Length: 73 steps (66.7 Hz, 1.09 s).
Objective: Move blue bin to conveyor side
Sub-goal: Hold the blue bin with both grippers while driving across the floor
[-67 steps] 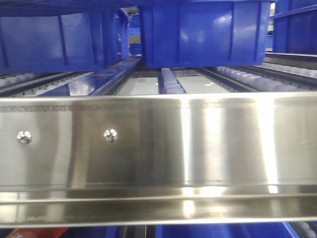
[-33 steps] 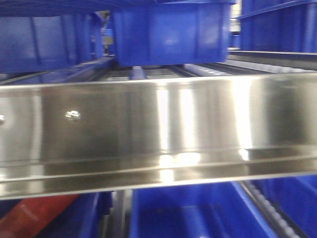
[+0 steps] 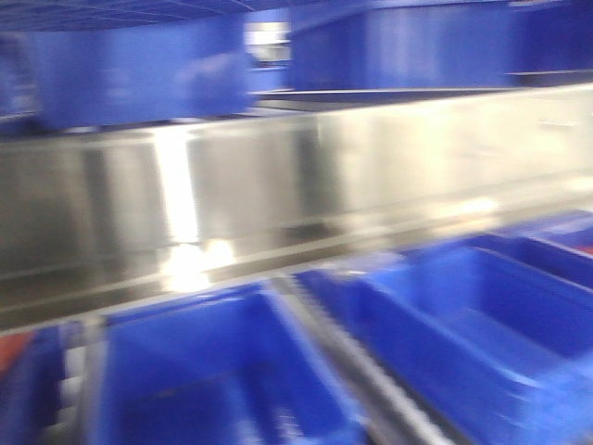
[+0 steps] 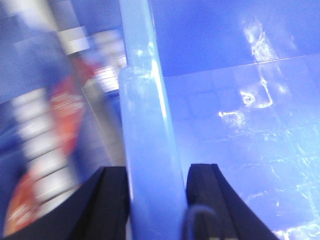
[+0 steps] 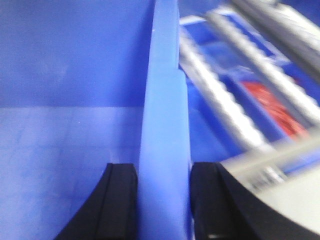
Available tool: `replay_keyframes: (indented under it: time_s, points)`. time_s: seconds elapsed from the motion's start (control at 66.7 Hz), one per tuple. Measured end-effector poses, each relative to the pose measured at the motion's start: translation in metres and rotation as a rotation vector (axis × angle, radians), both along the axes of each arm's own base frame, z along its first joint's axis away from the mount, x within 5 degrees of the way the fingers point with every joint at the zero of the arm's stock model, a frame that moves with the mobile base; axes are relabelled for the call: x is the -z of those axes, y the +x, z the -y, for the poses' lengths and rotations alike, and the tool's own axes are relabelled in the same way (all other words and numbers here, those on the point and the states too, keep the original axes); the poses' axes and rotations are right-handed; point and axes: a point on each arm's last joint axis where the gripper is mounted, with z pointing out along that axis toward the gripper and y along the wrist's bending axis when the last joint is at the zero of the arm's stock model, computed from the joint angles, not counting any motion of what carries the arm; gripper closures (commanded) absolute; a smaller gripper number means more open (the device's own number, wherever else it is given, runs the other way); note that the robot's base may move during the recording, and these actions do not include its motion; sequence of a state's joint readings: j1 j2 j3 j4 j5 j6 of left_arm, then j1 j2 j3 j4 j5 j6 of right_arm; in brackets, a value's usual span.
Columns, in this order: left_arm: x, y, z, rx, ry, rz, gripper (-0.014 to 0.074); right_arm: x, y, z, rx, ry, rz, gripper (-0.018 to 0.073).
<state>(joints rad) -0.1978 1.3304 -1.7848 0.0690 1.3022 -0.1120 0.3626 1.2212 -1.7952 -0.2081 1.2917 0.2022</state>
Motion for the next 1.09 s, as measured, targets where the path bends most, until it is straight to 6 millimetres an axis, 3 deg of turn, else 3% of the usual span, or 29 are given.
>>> replay_keyframes:
  time_s: [1.094]
  points:
    - [0.0000, -0.0001, 0.0003, 0.002, -0.003, -0.001, 0.0613, 0.0007, -0.0005, 0.0002, 0.002, -0.002, -0.009, 0.0638]
